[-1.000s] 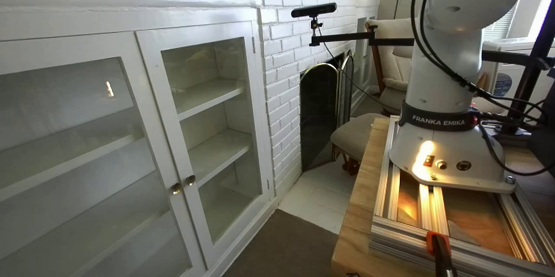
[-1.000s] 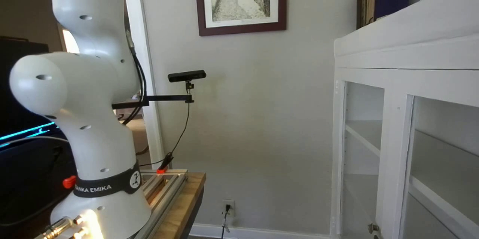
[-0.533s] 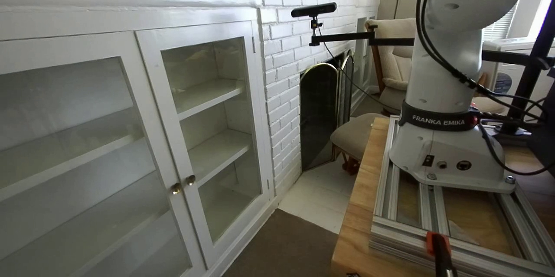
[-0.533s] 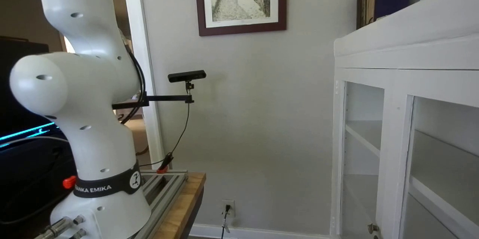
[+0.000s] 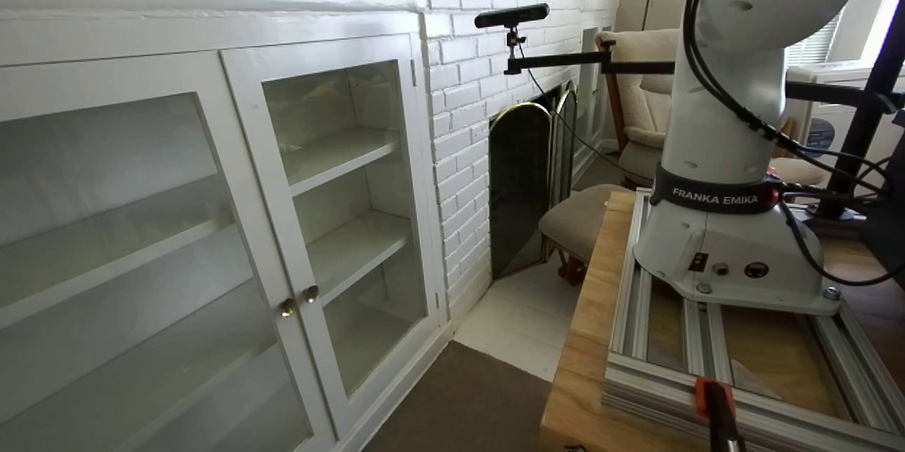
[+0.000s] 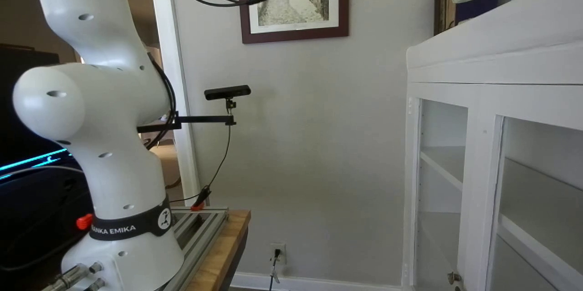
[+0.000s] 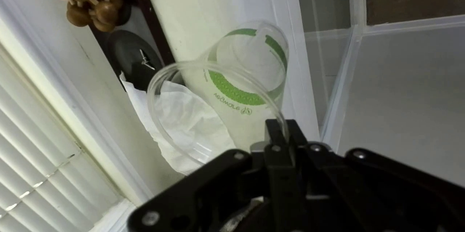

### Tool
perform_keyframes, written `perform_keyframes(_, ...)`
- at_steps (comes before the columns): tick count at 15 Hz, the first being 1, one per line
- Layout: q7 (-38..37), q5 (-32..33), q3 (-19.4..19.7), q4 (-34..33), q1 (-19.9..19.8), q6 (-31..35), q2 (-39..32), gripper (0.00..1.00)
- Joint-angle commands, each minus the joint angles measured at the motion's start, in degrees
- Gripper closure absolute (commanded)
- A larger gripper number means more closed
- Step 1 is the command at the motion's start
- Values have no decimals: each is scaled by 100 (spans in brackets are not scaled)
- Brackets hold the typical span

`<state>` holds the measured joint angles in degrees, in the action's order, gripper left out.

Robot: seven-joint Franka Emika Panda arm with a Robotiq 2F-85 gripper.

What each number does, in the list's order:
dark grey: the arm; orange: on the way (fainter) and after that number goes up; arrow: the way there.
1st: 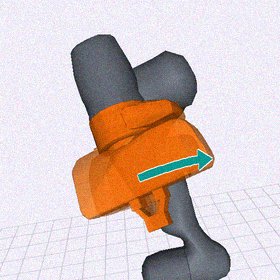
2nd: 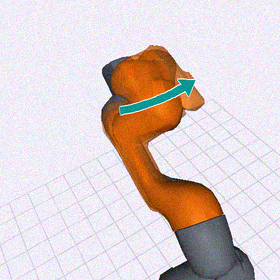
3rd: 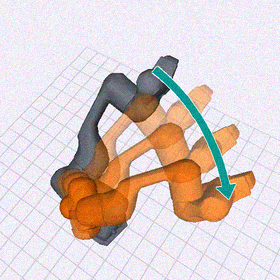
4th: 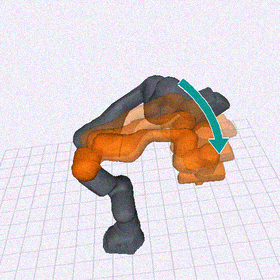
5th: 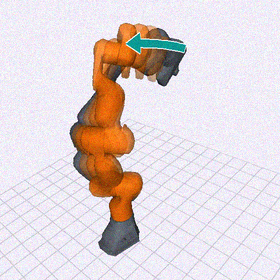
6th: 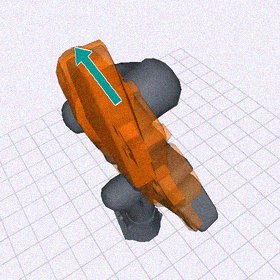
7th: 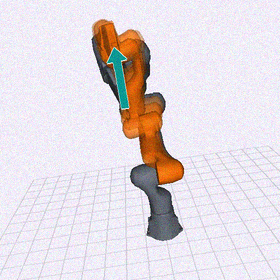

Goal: Move the cup to the left

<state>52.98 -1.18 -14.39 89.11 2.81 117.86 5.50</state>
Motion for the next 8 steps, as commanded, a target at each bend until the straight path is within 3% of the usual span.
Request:
perform_keyframes(1, 258, -202, 252, 348, 326, 228, 198, 98)
perform_keyframes(8, 8, -85, 319, -103, 619, 264, -210, 98)
